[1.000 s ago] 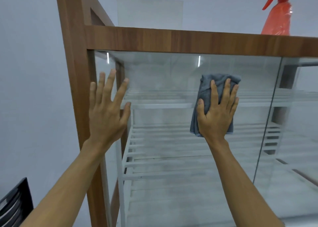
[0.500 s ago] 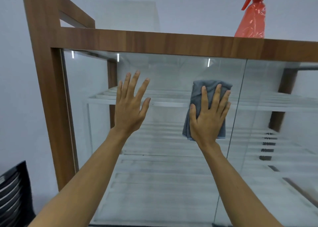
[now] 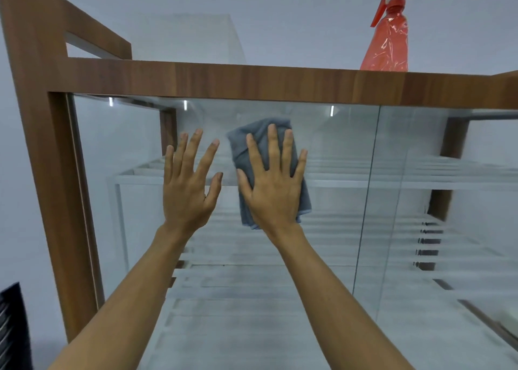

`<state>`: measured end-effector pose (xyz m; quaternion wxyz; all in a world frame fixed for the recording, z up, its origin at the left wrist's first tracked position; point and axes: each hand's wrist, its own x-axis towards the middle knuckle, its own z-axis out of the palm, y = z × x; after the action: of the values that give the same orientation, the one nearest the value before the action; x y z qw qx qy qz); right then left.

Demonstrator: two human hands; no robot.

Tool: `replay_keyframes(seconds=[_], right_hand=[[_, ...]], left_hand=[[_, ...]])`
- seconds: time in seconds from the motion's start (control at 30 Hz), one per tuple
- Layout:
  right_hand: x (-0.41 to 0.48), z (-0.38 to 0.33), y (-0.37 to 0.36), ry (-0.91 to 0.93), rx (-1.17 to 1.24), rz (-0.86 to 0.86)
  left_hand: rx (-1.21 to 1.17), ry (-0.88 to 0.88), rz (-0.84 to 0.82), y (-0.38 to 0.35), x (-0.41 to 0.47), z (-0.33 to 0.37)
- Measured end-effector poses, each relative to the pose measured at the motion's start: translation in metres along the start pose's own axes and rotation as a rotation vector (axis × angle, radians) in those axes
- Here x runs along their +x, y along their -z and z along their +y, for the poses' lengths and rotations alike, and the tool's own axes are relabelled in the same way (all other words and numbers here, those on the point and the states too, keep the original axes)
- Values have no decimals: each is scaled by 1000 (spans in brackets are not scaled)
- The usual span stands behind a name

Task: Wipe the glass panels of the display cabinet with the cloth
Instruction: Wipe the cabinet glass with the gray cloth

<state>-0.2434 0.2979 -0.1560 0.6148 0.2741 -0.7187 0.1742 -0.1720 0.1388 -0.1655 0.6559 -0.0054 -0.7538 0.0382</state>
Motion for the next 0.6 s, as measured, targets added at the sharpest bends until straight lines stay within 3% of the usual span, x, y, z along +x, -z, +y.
replay_keyframes(seconds=[0.2,0.3,0.47,0.6], right_hand=[[0,112,26,-331,-25,47],[-20,157,36,-397,21,47],[-39,134,30,-391,30,45],[-38,87,21,-257,48,46]], left_hand=[[-31,19,39,1,2,3],[-34,23,62,0,6,1],[-31,15,62,-2,4,2],[-35,0,61,-1,5,3]])
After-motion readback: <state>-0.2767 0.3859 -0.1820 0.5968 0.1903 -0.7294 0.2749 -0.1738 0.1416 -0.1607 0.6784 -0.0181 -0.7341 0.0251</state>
